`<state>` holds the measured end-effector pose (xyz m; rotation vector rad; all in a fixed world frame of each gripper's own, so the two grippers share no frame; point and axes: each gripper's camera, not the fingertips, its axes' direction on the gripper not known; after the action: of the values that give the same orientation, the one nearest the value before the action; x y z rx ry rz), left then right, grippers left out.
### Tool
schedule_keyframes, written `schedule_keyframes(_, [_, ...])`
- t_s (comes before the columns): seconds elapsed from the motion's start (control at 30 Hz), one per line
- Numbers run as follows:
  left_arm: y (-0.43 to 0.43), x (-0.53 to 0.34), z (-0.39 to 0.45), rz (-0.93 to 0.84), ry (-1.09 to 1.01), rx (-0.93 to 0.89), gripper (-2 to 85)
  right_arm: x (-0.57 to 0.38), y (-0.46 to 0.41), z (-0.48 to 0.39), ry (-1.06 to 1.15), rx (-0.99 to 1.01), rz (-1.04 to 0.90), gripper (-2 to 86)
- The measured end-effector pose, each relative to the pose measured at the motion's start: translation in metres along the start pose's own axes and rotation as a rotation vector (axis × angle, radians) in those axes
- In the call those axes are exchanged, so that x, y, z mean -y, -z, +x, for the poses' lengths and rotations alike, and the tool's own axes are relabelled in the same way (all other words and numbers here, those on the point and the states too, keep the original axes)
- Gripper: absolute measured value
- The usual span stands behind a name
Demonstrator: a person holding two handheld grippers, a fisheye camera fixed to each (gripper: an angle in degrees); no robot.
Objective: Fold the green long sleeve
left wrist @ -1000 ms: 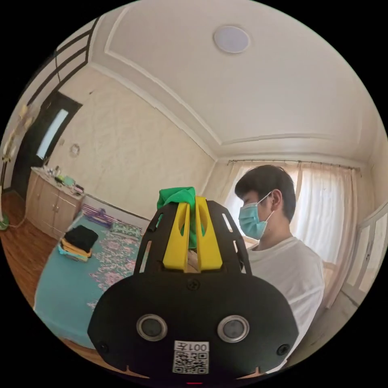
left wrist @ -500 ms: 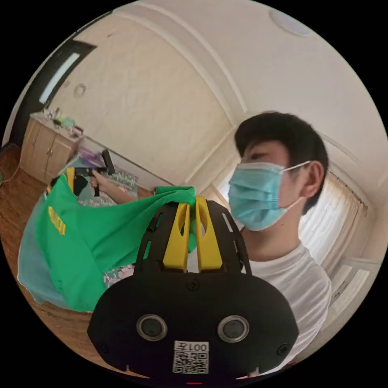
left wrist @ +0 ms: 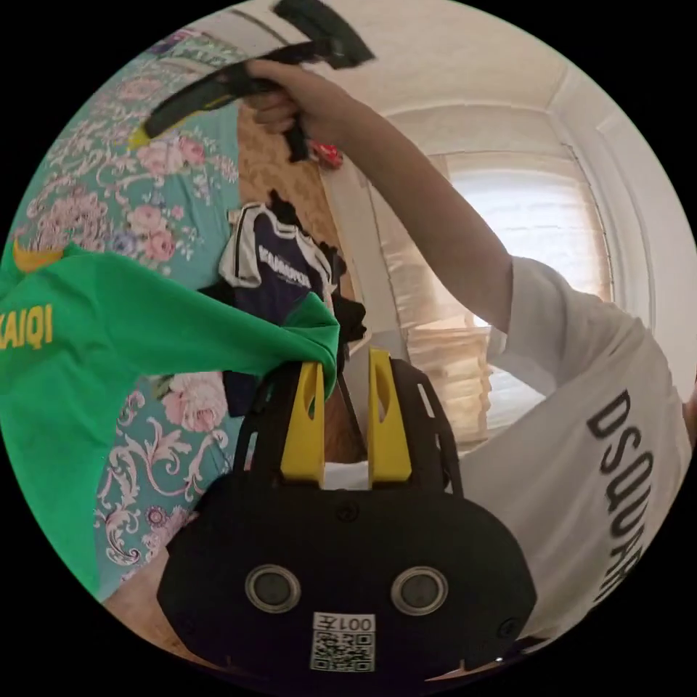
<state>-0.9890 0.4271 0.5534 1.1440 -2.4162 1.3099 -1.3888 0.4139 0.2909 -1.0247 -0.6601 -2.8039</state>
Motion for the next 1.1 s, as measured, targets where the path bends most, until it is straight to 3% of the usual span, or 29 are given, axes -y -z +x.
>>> schedule_keyframes(0.1, [0.022, -0.024, -0.037, -0.022, 0.108, 0.077, 9.1, -0.028, -0.019, -0.014, -0.141, 0.123, 0.101, 3.4])
schedule_keyframes(0.23, [0.082, -0.067, -0.079, 0.013, 0.255, 0.133, 12.6, -0.016, -0.084, -0.092, -0.269, 0.284, 0.094, 4.6])
schedule_keyframes(0.37, [0.090, -0.073, -0.099, -0.147, 0.259, 0.123, 16.7, 0.033, -0.129, -0.161, -0.436, 0.447, 0.094, 6.0])
schedule_keyframes(0.47, [0.097, -0.077, -0.105, -0.217, 0.198, 0.083, 18.7, 0.086, -0.145, -0.207, -0.574, 0.613, 0.201, 6.7])
schedule_keyframes(0.67, [0.143, -0.111, -0.144, -0.374, 0.201, 0.439, 19.6, 0.231, -0.139, -0.310, -0.535, 0.417, 0.189, 10.4])
schedule_keyframes(0.8, [0.183, -0.128, -0.179, -0.340, 0.212, 0.687, 20.1, 0.339, -0.149, -0.392, -0.455, 0.017, 0.036, 17.1])
schedule_keyframes(0.87, [0.188, -0.125, -0.195, -0.364, 0.220, 0.757, 20.2, 0.368, -0.162, -0.415, -0.496, -0.017, 0.009, 18.0])
schedule_keyframes(0.97, [0.185, -0.110, -0.212, -0.378, 0.211, 0.793, 20.1, 0.404, -0.192, -0.435, -0.574, -0.079, -0.076, 15.5])
schedule_keyframes(1.0, [0.179, -0.101, -0.214, -0.404, 0.179, 0.820, 20.0, 0.414, -0.193, -0.439, -0.582, -0.176, -0.089, 13.1])
schedule_keyframes(1.03, [0.172, -0.092, -0.214, -0.439, 0.143, 0.853, 20.0, 0.419, -0.188, -0.437, -0.611, -0.152, -0.083, 7.1])
schedule_keyframes(1.1, [0.161, -0.081, -0.208, -0.481, 0.072, 0.924, 20.1, 0.412, -0.158, -0.433, -0.672, -0.081, 0.065, 3.5])
